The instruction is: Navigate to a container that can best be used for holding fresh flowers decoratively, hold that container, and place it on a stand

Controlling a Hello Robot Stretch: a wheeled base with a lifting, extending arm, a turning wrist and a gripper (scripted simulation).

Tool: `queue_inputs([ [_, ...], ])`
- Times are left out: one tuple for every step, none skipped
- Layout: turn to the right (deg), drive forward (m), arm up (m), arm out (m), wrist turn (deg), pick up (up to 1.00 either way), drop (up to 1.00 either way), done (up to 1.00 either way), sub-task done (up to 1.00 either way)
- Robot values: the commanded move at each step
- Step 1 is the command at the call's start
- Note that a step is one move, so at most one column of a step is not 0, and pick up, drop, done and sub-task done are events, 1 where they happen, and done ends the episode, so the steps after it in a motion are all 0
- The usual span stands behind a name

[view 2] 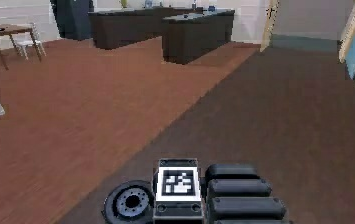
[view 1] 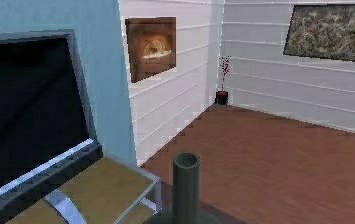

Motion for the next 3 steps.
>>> queue_inputs([
  [-33.0,0.0,0.0,0.0,0.0,0.0,0.0,0.0,0.0],
  [45.0,0.0,0.0,0.0,0.0,0.0,0.0,0.0,0.0],
  [45.0,0.0,0.0,0.0,0.0,0.0,0.0,0.0,0.0],
])
